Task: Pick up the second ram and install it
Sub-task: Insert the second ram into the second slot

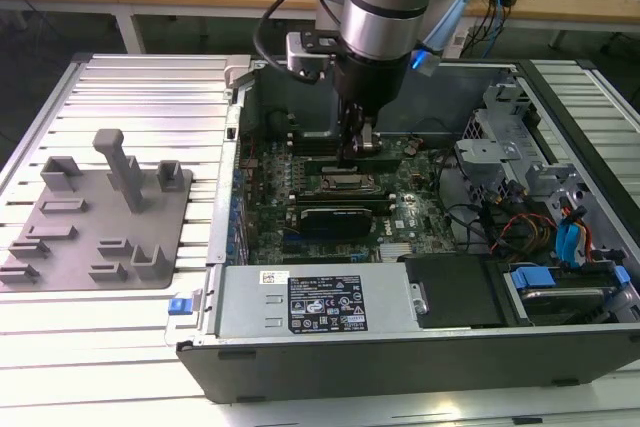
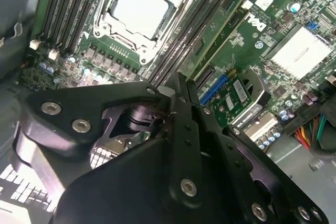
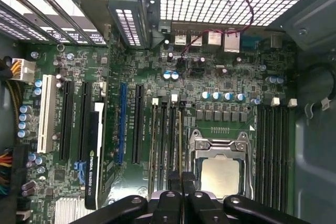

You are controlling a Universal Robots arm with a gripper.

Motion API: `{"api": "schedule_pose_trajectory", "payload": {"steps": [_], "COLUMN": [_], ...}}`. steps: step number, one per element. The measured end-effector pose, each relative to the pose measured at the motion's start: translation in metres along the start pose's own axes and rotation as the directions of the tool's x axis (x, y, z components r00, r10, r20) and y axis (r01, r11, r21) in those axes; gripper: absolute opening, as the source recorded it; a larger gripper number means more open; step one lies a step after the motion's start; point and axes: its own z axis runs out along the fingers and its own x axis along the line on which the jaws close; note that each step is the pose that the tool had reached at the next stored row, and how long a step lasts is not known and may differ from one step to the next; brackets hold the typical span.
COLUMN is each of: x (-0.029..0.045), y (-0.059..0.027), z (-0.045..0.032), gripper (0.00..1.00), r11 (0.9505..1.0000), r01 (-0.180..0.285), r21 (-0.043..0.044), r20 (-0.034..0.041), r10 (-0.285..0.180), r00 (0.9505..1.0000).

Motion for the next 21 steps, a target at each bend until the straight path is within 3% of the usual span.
{"api": "schedule_pose_trajectory", "payload": {"steps": [3,8,14,21], "x": [0.0002,0.0004,0.0008,0.0010], "y": [0.0000,-0.0004,-0.0011,-0.0016], "z": [0.0082,0.0153,0.0312,0.0385], "gripper": [0.09,0.09,0.09,0.09], "r11": [1.0000,1.0000,1.0000,1.0000], "r01": [0.000,0.000,0.000,0.000], "r21": [0.0000,0.0000,0.0001,0.0000], "r20": [-0.0001,-0.0001,-0.0001,-0.0001], "r10": [0.000,0.000,0.000,0.000], "r00": [1.0000,1.0000,1.0000,1.0000]}}
